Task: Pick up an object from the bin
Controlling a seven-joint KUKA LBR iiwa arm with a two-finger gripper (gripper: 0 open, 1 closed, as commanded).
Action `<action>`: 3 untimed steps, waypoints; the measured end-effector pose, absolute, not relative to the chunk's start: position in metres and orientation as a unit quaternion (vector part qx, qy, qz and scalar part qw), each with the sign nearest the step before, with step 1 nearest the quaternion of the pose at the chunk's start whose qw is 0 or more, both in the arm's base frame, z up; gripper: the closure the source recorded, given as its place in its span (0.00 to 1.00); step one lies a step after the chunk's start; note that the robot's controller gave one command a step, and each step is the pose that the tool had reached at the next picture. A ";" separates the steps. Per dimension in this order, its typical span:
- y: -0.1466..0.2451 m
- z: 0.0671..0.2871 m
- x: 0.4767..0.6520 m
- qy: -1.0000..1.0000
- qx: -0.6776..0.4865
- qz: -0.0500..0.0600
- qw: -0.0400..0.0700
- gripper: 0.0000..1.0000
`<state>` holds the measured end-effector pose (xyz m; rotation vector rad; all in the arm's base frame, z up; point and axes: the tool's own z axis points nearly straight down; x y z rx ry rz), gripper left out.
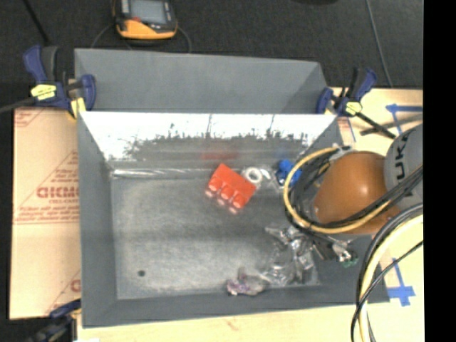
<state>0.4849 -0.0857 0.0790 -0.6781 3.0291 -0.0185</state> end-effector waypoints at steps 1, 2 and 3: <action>-0.087 0.289 0.480 0.975 -0.222 -0.003 0.006 1.00; -0.099 0.169 0.494 0.968 -0.253 0.001 -0.001 1.00; -0.081 0.112 0.489 0.965 -0.261 0.002 -0.001 1.00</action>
Offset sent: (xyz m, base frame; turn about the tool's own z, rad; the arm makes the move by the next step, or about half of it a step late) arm -0.0076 0.0001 0.2054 -0.0120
